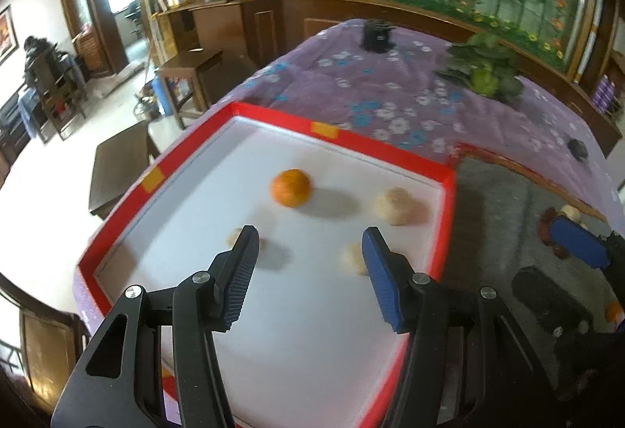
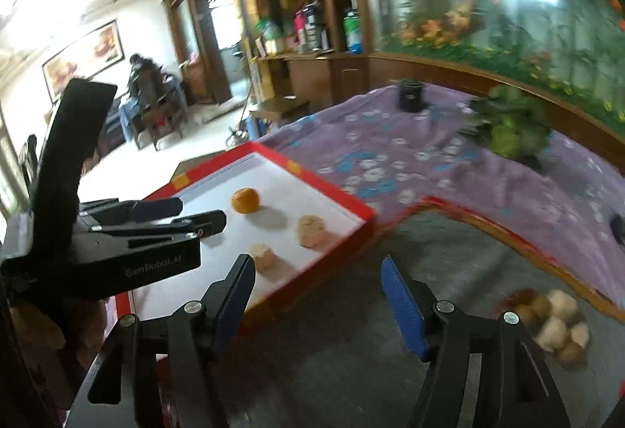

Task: Organize fruits
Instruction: 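Move both open grippers back over the remaining snacks, then grasp a red date with the left gripper while the right grasps a brown ball, then carry the date and brown ball into the tray and open both grippers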

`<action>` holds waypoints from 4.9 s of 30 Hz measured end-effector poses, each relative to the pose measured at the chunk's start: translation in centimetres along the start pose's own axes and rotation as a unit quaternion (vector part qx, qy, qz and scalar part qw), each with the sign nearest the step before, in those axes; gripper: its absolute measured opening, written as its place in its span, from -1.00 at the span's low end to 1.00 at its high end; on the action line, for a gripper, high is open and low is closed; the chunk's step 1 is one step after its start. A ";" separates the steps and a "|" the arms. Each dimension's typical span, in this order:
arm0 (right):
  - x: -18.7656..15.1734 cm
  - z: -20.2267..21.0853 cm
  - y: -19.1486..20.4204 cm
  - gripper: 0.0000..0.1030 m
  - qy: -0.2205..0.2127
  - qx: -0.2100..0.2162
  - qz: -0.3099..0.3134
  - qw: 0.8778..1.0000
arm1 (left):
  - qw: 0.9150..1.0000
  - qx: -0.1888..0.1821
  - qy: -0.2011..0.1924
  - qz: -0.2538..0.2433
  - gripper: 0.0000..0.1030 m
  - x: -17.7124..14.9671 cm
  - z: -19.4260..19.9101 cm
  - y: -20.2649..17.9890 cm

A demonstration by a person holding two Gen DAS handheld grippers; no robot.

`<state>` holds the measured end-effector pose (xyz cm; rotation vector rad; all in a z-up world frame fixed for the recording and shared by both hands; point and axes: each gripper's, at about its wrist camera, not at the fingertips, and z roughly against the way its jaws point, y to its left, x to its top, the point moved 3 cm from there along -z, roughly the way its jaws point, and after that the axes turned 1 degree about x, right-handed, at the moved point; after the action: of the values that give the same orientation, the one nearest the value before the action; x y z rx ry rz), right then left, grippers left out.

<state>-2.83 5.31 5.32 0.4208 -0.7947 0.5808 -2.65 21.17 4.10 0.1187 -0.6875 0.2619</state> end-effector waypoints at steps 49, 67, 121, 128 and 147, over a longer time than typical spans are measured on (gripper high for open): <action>-10.8 10.7 -17.1 0.32 0.021 -0.093 -0.114 0.989 | 0.967 -0.129 0.107 -0.192 0.11 -3.9 -2.1 -22.6; -10.7 10.0 -17.6 0.32 0.032 -0.089 -0.124 0.988 | 0.941 -0.189 0.091 -0.267 0.11 -5.0 -1.6 -25.4; -3.0 3.5 -3.8 -0.52 0.048 -0.009 -0.045 0.998 | 0.992 -0.064 0.023 -0.106 -0.54 -1.7 1.2 -6.5; -1.5 0.9 0.0 -0.52 0.061 0.020 -0.012 0.998 | 0.996 -0.041 0.026 -0.075 -0.54 -1.5 0.2 -2.3; 0.5 -5.8 6.8 -0.53 0.106 0.073 0.054 0.990 | 0.999 -0.004 0.052 -0.003 -0.54 -1.3 -3.0 5.5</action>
<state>-3.70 13.90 2.96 0.4444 -0.5756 0.7741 -3.28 26.76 1.11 0.0991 -0.5857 0.2575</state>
